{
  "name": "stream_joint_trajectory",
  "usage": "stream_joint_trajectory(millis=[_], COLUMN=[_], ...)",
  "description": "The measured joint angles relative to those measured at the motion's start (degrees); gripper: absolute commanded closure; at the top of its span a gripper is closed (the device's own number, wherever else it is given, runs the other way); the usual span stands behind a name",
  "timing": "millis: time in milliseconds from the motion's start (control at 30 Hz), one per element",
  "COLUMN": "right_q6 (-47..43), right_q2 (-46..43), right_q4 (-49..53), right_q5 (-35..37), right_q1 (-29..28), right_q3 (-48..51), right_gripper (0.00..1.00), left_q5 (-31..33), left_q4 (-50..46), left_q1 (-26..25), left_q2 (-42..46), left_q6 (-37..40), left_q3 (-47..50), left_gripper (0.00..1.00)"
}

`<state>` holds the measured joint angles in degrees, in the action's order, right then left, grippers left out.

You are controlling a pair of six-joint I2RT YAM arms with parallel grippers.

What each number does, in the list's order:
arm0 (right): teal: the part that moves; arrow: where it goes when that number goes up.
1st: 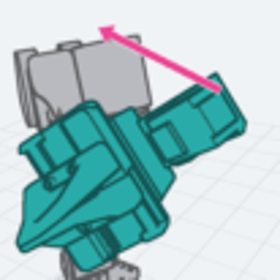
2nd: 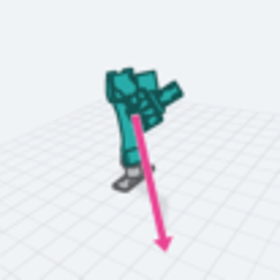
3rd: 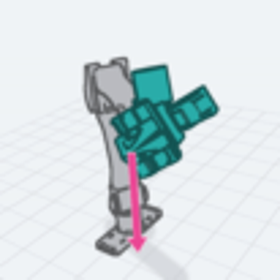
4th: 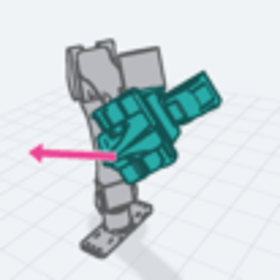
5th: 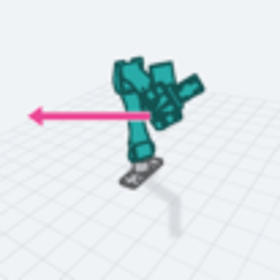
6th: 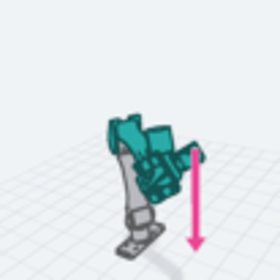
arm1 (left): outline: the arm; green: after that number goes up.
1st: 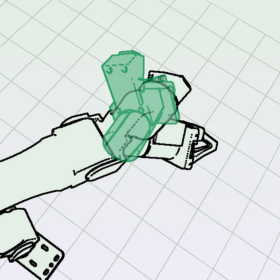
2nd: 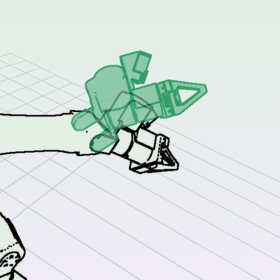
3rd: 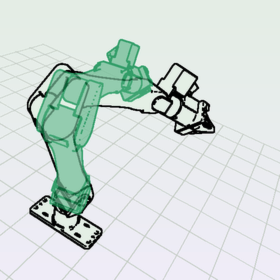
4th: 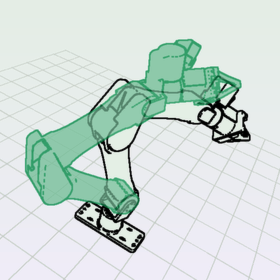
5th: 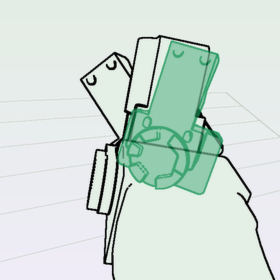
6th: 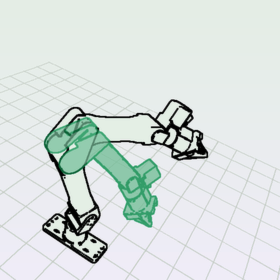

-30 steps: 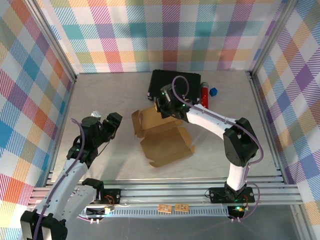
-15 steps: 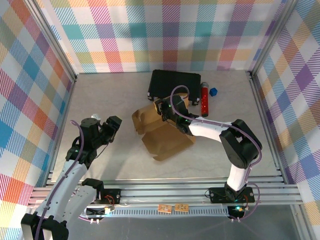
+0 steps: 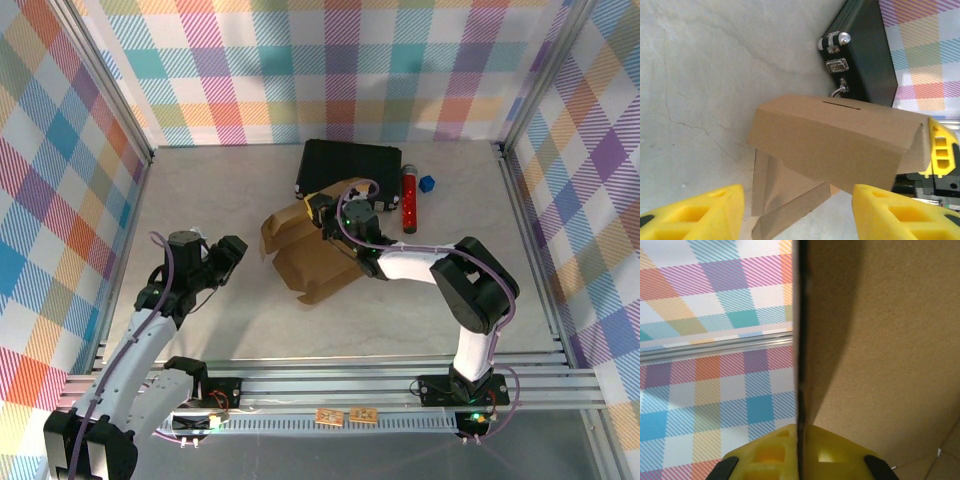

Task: Fold the paper box

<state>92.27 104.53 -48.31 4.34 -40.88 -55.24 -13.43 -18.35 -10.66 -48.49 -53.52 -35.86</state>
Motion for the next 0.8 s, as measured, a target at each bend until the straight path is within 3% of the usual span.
stream_joint_trajectory(millis=[433,667,800], right_q6=[-1.07,-1.03,-0.46], right_q2=[-4.96,-18.1,-20.87], right_q4=[-4.26,9.01,16.24], right_q5=[5.9,18.12,23.02], right_q1=[-1.18,-2.8,-4.35], right_q3=[8.59,8.79,5.07], right_gripper=[1.0,1.0,1.0], left_q5=[-2.38,-3.72,-4.66], left_q4=[-1.01,-0.96,-0.74], left_q1=[0.33,0.33,0.33], left_q2=[-2.21,-4.04,-5.68], left_q6=[2.62,3.28,3.69], left_q3=[-0.11,-0.11,-0.81], left_gripper=[0.47,0.47,0.47])
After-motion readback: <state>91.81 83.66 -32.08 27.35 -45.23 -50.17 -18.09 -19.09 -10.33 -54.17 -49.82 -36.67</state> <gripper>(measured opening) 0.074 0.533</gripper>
